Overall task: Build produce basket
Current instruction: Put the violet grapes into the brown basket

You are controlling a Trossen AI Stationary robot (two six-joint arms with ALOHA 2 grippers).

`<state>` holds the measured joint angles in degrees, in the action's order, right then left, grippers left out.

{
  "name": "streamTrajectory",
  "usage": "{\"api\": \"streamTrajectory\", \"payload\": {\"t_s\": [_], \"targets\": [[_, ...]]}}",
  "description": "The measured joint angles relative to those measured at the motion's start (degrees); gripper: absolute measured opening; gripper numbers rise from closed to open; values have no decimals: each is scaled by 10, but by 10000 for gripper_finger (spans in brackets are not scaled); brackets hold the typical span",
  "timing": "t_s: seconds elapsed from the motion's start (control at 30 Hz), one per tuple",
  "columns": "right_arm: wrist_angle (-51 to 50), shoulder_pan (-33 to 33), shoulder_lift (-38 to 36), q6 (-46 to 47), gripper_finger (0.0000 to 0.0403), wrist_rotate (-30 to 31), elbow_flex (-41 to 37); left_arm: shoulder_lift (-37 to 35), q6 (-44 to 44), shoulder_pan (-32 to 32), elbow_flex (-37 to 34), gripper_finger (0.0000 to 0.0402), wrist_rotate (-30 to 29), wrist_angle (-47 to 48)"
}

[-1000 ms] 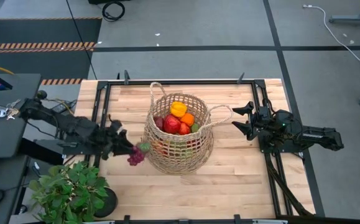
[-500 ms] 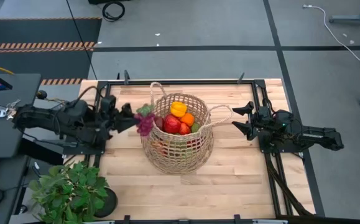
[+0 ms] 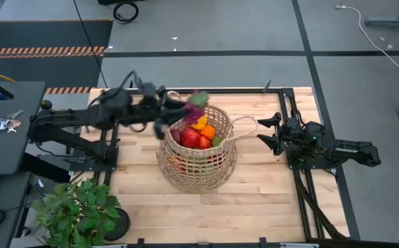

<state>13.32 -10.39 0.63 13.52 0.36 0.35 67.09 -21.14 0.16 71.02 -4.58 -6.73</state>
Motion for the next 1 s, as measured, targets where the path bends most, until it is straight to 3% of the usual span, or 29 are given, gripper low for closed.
{"api": "streamTrajectory", "payload": {"t_s": [0.2, 0.57, 0.83, 1.0], "targets": [[0, 0, 0, 0, 348, 0, 0, 92, 38, 35, 90, 121, -1, 70], [0, 0, 0, 0, 348, 0, 0, 210, -50, 65, 124, 121, 52, 187], [0, 0, 0, 0, 348, 0, 0, 329, 29, 72, 300, 121, 45, 480], [0, 0, 0, 0, 348, 0, 0, 390, 71, 74, 333, 121, 46, 576]]}}
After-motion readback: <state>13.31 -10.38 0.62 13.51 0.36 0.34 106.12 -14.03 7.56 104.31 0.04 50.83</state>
